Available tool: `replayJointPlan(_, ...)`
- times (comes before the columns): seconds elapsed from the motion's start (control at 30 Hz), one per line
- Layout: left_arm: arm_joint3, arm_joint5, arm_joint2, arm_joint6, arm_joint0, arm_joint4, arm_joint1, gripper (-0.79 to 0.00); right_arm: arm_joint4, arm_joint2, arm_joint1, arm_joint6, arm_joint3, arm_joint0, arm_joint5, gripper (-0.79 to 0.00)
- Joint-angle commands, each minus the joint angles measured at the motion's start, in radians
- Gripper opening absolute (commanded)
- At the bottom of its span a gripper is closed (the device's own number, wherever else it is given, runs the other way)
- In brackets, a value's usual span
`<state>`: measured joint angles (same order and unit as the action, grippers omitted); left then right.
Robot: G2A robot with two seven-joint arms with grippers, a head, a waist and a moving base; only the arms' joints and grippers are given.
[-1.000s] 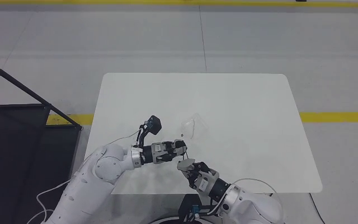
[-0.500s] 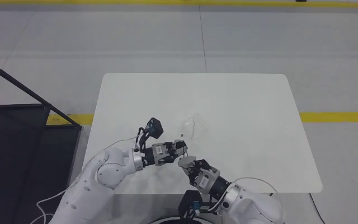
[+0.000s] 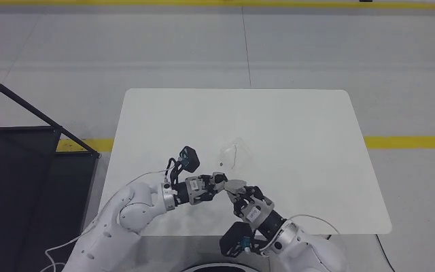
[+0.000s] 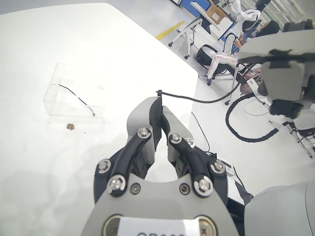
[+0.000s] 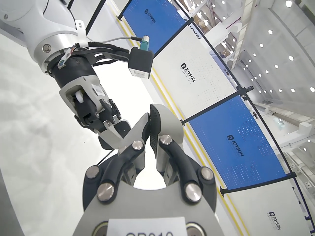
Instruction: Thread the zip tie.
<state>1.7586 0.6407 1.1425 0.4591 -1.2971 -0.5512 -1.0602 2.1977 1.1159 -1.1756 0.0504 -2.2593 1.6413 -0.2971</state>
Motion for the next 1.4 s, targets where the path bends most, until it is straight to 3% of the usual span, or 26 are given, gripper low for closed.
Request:
replayJointPlan(0.0, 0.000, -0.001, 0.000, 0.000, 0.000, 0.000, 0.000, -0.785, 0.006, -0.001, 0.001, 0.005, 0.002, 0.001, 0.003, -0.785)
replayJointPlan(0.23, -0.001, 0.002, -0.005, 0.013, 0.003, 0.008, 0.001, -0.785, 0.029, -0.015, 0.001, -0.006, 0.012, -0.005, 0.006, -0.785)
replayJointPlan(0.7, -0.009, 0.018, -0.010, 0.046, 0.017, 0.068, 0.003, -0.785, 0.122, -0.091, -0.018, -0.103, 0.027, -0.011, 0.211, -0.785)
replayJointPlan(1.03, -0.019, 0.013, -0.015, 0.064, 0.026, 0.086, 0.004, -0.785, 0.136, -0.115, -0.027, -0.082, 0.036, -0.001, 0.315, -0.785)
replayJointPlan(1.37, -0.035, 0.004, -0.023, 0.094, 0.039, 0.150, 0.004, -0.785, 0.163, -0.122, -0.026, -0.077, 0.040, -0.001, 0.244, -0.785)
